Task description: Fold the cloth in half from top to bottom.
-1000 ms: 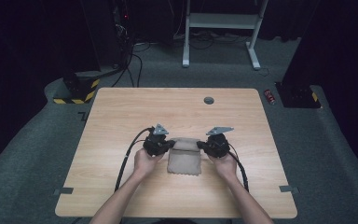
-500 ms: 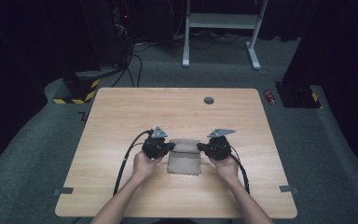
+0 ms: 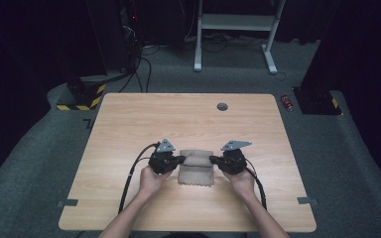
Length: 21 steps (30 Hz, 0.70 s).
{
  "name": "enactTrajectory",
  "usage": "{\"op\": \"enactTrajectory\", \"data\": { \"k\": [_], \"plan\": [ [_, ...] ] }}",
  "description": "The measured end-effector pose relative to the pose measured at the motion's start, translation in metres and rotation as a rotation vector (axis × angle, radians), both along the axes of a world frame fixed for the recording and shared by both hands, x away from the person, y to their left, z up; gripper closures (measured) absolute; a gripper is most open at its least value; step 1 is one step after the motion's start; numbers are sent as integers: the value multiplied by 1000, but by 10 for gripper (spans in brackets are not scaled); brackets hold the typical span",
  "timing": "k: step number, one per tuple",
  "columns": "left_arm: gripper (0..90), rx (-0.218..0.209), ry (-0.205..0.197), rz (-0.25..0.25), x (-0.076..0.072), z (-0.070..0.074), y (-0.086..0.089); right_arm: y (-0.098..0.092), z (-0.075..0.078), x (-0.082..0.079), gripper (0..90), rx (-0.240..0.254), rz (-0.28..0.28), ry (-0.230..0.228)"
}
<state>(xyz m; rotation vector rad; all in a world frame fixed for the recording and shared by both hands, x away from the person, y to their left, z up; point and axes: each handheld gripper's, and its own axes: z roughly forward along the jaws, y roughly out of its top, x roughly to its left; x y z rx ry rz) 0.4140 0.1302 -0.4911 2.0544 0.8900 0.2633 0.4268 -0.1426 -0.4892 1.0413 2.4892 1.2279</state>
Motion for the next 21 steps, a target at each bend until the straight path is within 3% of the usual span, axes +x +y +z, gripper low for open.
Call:
{"op": "enactTrajectory", "data": {
  "k": [16, 21],
  "plan": [
    [886, 2, 0, -22, -13, -8, -1, -4, -2, -18, 895, 7, 27, -2],
    [885, 3, -2, -28, -19, -12, 0, -4, -8, -28, 895, -11, 44, -3]
  ]
}}
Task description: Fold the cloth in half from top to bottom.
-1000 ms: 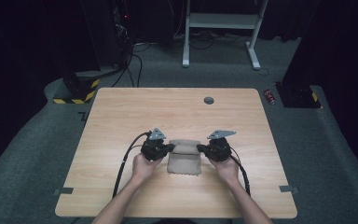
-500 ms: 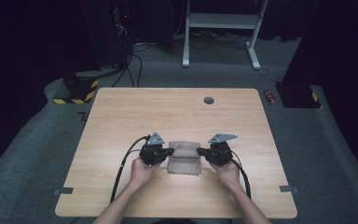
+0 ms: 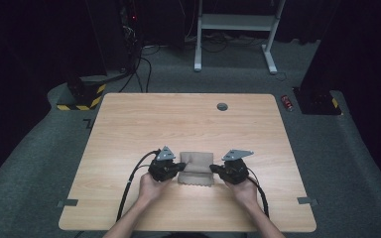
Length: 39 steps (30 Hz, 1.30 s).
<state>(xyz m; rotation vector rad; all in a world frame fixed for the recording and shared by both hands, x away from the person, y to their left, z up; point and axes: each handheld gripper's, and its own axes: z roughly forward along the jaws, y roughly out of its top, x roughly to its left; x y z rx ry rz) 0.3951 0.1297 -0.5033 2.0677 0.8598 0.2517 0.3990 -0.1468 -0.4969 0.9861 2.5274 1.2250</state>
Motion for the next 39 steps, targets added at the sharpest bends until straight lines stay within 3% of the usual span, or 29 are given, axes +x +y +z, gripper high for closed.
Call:
{"op": "enactTrajectory", "data": {
  "k": [3, 8, 19, 25, 33, 34, 35, 36, 39],
  "plan": [
    [884, -9, -4, 5, -2, -1, 1, 0, -3, -2, 895, -3, 3, 2],
    [882, 13, -16, 0, -6, -2, 1, 2, -5, -4, 895, 0, 7, 8],
    [874, 18, -3, 3, -10, -6, 2, 4, -10, -8, 893, -28, 25, 11],
    [863, 27, -4, 6, -13, -7, 7, 2, -14, -10, 888, -21, 23, 29],
    [836, 5, -17, 9, -18, 0, 11, -3, -11, -11, 807, 14, 25, 43],
    [808, -22, -26, 29, -19, 4, 15, -6, -8, -13, 794, 21, 16, 32],
    [799, -22, -26, 29, -19, 4, 15, -6, -8, -13, 794, 21, 16, 32],
    [793, -68, -32, 53, -18, 9, 20, -8, -5, -14, 792, 35, 6, 20],
    [771, -65, -40, 59, -15, 15, 20, -10, -1, -14, 795, 52, -5, 5]
  ]
}}
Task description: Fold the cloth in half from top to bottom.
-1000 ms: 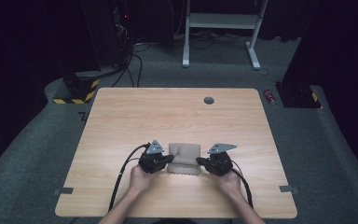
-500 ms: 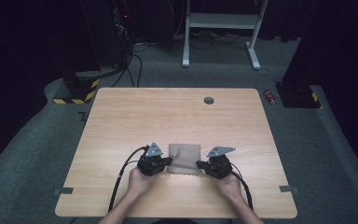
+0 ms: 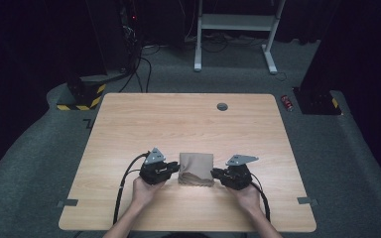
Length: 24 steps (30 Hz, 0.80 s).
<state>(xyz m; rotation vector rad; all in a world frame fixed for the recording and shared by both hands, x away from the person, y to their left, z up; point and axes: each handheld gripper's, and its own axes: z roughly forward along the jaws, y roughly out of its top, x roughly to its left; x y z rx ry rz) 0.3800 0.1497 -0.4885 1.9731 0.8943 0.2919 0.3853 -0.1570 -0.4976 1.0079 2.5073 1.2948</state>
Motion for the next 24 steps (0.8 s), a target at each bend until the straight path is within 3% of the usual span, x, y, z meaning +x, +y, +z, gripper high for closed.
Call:
{"op": "enactTrajectory", "data": {
  "k": [2, 6, 9, 10, 11, 13, 17, 19, 22, 24],
  "plan": [
    [748, 3, -2, 1, 1, 0, -2, 0, 1, 0, 797, 1, -5, 3],
    [699, 50, -1, -13, 4, -3, -14, 6, 0, 4, 799, -11, -21, 8],
    [655, 114, 20, -28, 4, -10, -26, 16, -8, 6, 791, -42, -22, 21],
    [643, 114, 20, -28, 4, -10, -26, 18, -9, 6, 785, -50, -20, 22],
    [632, 156, 22, -37, 2, -13, -29, 20, -10, 6, 778, -60, -21, 24],
    [614, 169, 20, -41, 0, -14, -30, 22, -11, 4, 756, -84, -13, 12],
    [588, 250, 21, -45, -14, -23, -24, 23, -14, -3, 717, -158, -2, -22],
    [584, 259, 26, -47, -16, -25, -22, 21, -18, -6, 706, -187, 0, -32],
    [577, 246, 46, -43, -22, -24, -12, 17, -19, -8, 700, -174, -5, -30],
    [566, 253, 36, -40, -22, -22, -11, 17, -19, -9, 699, -180, -7, -32]
  ]
}}
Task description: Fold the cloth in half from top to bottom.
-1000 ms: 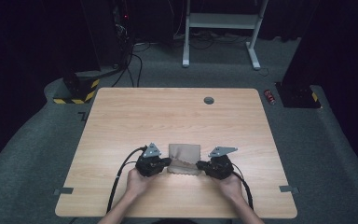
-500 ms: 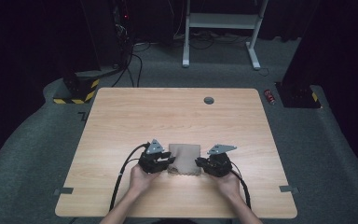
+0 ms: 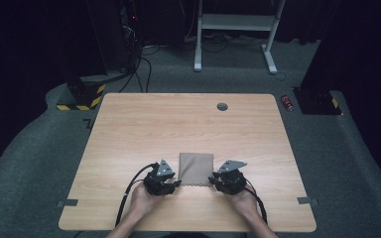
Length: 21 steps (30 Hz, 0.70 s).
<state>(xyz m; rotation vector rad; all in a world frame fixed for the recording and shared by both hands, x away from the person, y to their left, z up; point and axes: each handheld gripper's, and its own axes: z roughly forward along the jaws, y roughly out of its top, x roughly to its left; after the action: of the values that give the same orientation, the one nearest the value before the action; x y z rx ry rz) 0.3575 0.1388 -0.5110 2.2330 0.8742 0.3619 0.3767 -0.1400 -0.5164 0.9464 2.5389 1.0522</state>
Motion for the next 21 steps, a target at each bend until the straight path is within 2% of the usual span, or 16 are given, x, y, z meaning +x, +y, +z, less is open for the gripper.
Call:
{"op": "enactTrajectory", "data": {
  "k": [3, 4, 5, 9, 11, 13, 14, 15, 16, 17, 18, 19, 20, 21],
  "plan": [
    [551, -53, -8, 39, 5, 6, 4, 1, 1, -1, 699, -14, 7, -13],
    [549, -53, -8, 39, 5, 6, 4, 2, 1, -1, 699, -10, 5, -14],
    [546, -84, -10, 58, 11, 9, 2, 2, 2, -1, 699, -6, 5, -19],
    [545, -105, -21, 58, 21, 10, -8, 7, 4, -1, 704, 17, 6, -29],
    [546, -90, -34, 76, 33, 9, -20, 11, 3, 1, 712, 28, 14, -26],
    [548, -82, -37, 86, 36, 8, -22, 13, 0, 3, 716, 34, 14, -16],
    [550, -63, -40, 119, 41, 5, -22, 13, -1, 4, 718, 31, 15, -10],
    [551, -39, -44, 135, 43, 4, -21, 13, -1, 4, 718, 29, 16, -8],
    [551, -39, -44, 135, 43, 4, -21, 13, -1, 4, 718, 29, 16, -8],
    [551, 10, -45, 153, 45, 0, -18, 12, -1, 4, 718, 27, 20, -6],
    [551, 10, -45, 153, 45, 0, -18, 12, -1, 4, 717, 28, 22, -7],
    [549, 54, -42, 168, 47, -2, -13, 12, -1, 4, 716, 27, 25, -8],
    [553, 54, -42, 168, 47, -2, -13, 12, -1, 4, 716, 27, 25, -8],
    [555, 90, -55, 196, 48, -2, -9, 12, -1, 3, 715, 20, 31, -12]
  ]
}}
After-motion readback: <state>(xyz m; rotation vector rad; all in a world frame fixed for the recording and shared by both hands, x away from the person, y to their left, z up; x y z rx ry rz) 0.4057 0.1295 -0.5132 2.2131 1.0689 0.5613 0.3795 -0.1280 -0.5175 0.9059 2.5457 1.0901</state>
